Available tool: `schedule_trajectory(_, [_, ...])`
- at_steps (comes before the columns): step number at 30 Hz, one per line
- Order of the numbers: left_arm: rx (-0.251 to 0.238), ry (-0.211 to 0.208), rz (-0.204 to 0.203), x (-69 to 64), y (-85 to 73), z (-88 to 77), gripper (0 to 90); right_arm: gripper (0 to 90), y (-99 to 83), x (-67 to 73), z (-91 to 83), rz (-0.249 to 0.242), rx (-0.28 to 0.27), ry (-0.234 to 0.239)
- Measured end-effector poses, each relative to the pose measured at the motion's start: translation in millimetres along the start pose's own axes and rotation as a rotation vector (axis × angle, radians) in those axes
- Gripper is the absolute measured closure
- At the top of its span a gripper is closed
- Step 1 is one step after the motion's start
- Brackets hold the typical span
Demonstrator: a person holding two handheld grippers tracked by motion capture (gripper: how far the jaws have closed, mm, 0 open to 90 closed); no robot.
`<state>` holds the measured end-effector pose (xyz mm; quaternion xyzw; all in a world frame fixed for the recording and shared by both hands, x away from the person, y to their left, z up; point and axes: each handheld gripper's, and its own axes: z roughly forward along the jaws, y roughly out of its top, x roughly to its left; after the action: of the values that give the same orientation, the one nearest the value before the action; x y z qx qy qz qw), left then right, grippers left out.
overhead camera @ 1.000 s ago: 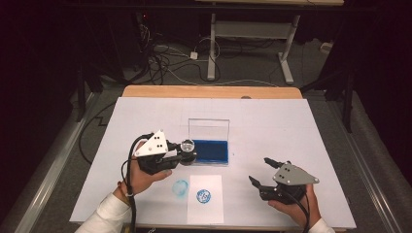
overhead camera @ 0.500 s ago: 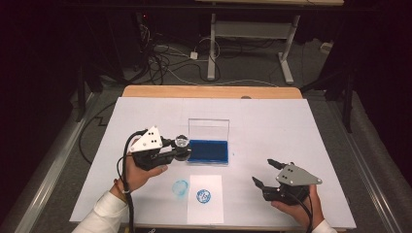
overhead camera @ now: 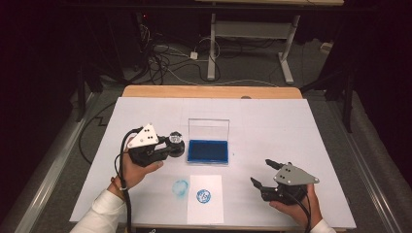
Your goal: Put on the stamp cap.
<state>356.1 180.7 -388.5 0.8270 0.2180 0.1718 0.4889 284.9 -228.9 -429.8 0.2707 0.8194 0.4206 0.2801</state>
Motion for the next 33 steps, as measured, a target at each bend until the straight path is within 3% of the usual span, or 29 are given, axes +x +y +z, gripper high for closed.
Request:
schedule_trajectory(21, [0.107,0.032,-0.082,34.4,-30.2,37.1,72.4,27.2,-2.2,0.7,3.6,-0.002,0.018,0.008])
schedule_trajectory(33, [0.154,0.037,-0.098,45.3,-39.8,56.2,72.3,27.4,-3.4,1.7,5.4,-0.002,0.033,0.009])
